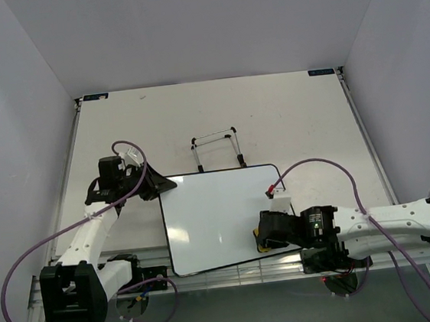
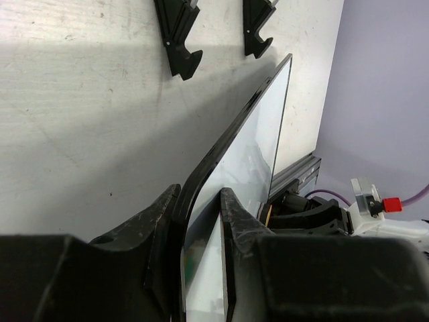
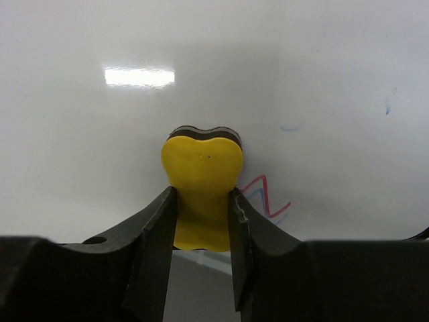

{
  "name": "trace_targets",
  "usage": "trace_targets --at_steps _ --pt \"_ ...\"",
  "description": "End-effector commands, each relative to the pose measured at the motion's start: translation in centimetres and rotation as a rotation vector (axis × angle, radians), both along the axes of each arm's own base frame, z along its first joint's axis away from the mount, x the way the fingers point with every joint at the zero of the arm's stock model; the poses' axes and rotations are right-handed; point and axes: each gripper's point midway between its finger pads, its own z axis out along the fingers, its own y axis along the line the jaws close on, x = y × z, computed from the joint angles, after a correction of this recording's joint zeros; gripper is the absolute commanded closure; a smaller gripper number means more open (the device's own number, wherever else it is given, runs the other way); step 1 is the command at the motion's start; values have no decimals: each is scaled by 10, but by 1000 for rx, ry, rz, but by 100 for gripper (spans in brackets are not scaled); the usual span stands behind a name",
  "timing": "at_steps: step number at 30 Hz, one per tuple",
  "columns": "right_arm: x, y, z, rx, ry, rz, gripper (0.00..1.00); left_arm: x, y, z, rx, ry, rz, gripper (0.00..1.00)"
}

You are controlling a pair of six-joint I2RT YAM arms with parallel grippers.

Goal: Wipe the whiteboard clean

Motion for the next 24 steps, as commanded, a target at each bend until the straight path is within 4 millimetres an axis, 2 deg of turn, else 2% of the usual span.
trace_targets --at_steps 1,3,4,7,9,11,13,14,15,17,18,19,24 --pt "11 8 -4 -65 -76 119 74 -2 30 -18 157 40 133 100" --pt "11 23 3 -29 -79 169 73 0 37 -14 152 36 166 100" --pt "16 38 11 12 -90 180 73 -1 39 -15 148 47 172 100" --pt "20 56 16 9 -89 257 73 1 51 -12 146 56 215 100" --pt "22 65 16 13 -82 301 73 3 56 -12 162 56 228 100" --pt "25 65 8 -6 -60 305 73 2 56 -13 163 62 228 100" --pt "28 54 -1 -9 -14 281 73 2 59 -15 176 72 244 100" --pt "25 40 -15 -35 20 267 73 3 61 -14 181 69 253 100" --pt "25 32 -20 -24 60 239 73 3 63 -15 185 70 260 100" --pt "21 18 -23 -12 83 210 73 5 65 -16 186 73 274 100" --pt "18 1 -32 -58 109 181 74 5 66 -17 185 78 281 100" --pt "15 -5 -30 -51 120 157 73 6 67 -17 183 76 283 100" --pt "-1 -50 -47 -189 209 75 73 8 67 -17 167 67 285 100"
